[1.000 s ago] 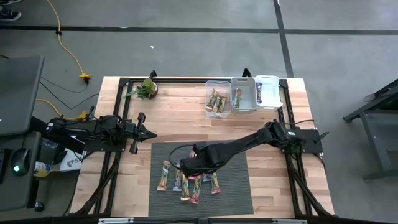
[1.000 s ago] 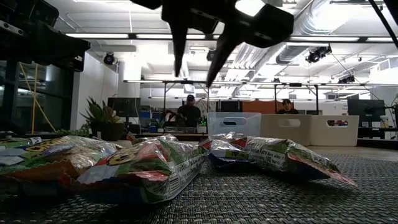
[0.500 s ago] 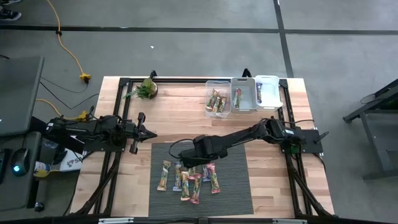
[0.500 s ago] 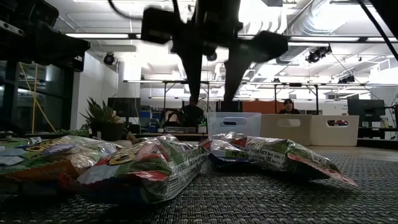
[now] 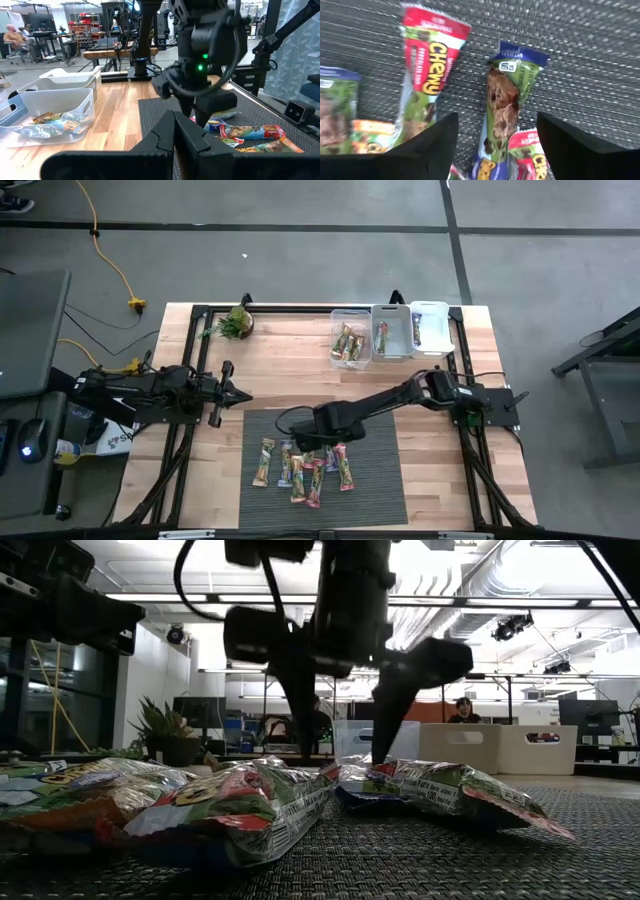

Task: Pick and place Granola Bars by type
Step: Put the blue granola bar into the white bin, then put the red granola bar into the gray bin

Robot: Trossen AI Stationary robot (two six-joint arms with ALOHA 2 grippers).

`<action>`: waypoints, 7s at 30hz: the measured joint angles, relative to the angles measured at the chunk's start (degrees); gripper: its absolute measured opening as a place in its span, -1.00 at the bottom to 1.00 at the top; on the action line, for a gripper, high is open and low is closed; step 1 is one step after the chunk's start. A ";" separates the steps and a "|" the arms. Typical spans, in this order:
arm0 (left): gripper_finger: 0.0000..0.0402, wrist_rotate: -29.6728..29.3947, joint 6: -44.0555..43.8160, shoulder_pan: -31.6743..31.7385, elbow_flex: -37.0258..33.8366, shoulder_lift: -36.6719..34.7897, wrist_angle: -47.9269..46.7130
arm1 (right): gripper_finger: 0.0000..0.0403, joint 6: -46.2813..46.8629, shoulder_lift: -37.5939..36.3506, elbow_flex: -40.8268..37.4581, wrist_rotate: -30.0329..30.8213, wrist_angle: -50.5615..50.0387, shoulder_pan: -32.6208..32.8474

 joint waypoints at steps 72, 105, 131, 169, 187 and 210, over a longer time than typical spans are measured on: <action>-1.00 0.00 0.00 0.00 0.00 0.00 0.00 | -0.81 -4.23 -14.94 -7.29 15.57 7.36 -0.31; -1.00 0.01 0.00 0.00 0.00 0.01 0.00 | -0.83 -43.44 -35.23 -7.23 62.00 14.76 10.62; -1.00 0.00 0.00 0.00 0.00 0.00 0.00 | -0.83 -36.60 -52.07 -8.17 57.35 -28.52 -18.06; -1.00 0.01 0.00 0.00 0.00 0.01 0.00 | -0.83 -60.20 -52.38 -55.40 26.34 15.62 -65.16; -1.00 0.02 0.00 0.00 0.00 0.01 0.00 | -0.78 -68.32 -44.00 -55.75 13.25 16.59 -67.93; -1.00 0.00 0.00 0.00 0.00 0.00 0.00 | -0.23 -70.97 -43.75 -49.01 14.21 11.63 -67.84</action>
